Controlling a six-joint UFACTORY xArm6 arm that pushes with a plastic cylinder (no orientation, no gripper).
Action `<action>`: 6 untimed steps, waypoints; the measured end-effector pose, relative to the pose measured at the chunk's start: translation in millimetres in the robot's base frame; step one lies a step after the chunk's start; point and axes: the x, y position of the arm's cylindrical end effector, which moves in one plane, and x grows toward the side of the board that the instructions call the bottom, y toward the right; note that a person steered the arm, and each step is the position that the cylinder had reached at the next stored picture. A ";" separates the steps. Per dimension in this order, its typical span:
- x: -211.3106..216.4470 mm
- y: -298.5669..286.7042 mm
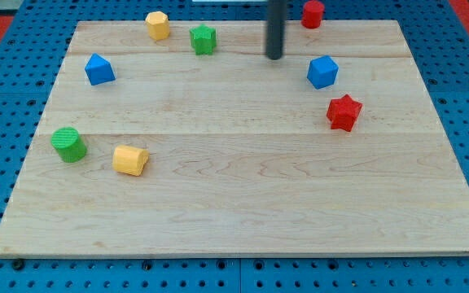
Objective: Point your arm at the center of the board
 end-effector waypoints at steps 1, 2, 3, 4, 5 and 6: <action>48.9 -50.1; 73.3 -103.5; 43.3 -113.3; 42.5 -74.8; 86.2 -132.5; 130.8 -105.6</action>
